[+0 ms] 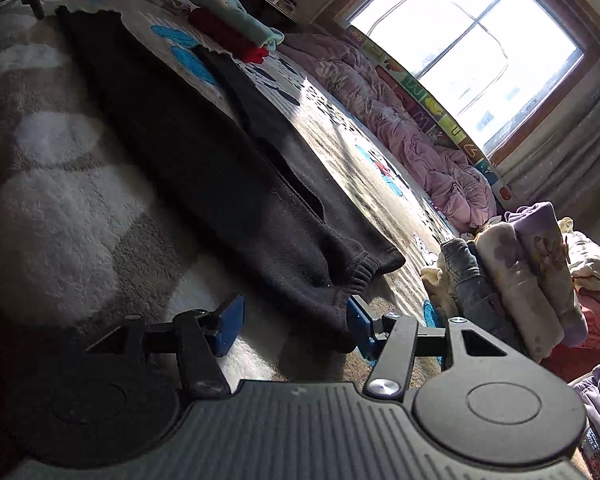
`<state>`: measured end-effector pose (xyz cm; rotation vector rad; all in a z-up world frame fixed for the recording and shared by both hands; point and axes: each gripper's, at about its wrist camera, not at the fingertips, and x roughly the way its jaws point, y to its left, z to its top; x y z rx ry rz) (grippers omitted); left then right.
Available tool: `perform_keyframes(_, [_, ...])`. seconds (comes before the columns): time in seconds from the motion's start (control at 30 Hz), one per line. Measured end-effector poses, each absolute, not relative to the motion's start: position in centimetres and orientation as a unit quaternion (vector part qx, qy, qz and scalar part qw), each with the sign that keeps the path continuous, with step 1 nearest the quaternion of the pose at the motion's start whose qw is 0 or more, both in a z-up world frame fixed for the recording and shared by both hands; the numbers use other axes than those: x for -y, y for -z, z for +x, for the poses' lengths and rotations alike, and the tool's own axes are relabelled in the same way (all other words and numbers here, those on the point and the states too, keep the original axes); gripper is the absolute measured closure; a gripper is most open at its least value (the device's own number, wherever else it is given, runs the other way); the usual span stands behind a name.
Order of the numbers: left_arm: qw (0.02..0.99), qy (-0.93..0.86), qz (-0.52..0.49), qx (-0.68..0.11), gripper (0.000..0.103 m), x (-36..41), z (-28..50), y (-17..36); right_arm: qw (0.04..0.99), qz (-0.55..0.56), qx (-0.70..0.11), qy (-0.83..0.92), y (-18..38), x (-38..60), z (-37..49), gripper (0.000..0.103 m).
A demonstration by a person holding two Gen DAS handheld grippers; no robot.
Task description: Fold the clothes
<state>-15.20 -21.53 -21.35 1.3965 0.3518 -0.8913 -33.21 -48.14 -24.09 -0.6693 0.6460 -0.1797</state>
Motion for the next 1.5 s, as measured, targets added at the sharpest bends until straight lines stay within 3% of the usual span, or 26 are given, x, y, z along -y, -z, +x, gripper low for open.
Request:
perform_keyframes(0.53, [0.656, 0.386, 0.647, -0.047, 0.046, 20.7, -14.8, 24.1, 0.883, -0.363, -0.276, 0.113, 26.0, 49.7, -33.2, 0.049])
perform_keyframes(0.63, [0.660, 0.379, 0.646, -0.056, 0.064, 20.9, -14.5, 24.1, 0.882, -0.370, -0.271, 0.108, 26.1, 49.9, -33.3, 0.052])
perform_keyframes(0.77, [0.665, 0.373, 0.644, -0.069, 0.075, 21.0, -14.1, 24.2, 0.879, -0.380, -0.270, 0.100, 26.1, 49.9, -33.1, 0.059])
perform_keyframes(0.83, [0.666, 0.372, 0.641, -0.079, 0.097, 21.1, -14.0, 23.8, 0.879, -0.378, -0.272, 0.104, 26.1, 50.0, -32.8, 0.066])
perform_keyframes(0.9, [0.683, 0.373, 0.621, -0.093, 0.098, 21.4, -13.5, 22.4, 0.881, -0.371, -0.274, 0.108, 25.8, 50.2, -32.6, 0.080])
perform_keyframes(1.0, [0.712, 0.372, 0.584, -0.113, 0.098, 21.8, -12.3, 20.1, 0.900, -0.331, -0.260, 0.111, 24.2, 50.8, -32.7, 0.087])
perform_keyframes(1.2, [0.758, 0.354, 0.531, -0.132, 0.099, 24.5, -8.6, 15.8, 0.933, -0.240, -0.237, 0.125, 21.2, 53.2, -31.3, 0.089])
perform_keyframes(1.5, [0.776, 0.341, 0.510, -0.146, 0.099, 29.2, -2.5, 13.7, 0.954, -0.133, -0.243, 0.118, 18.9, 58.3, -26.3, 0.089])
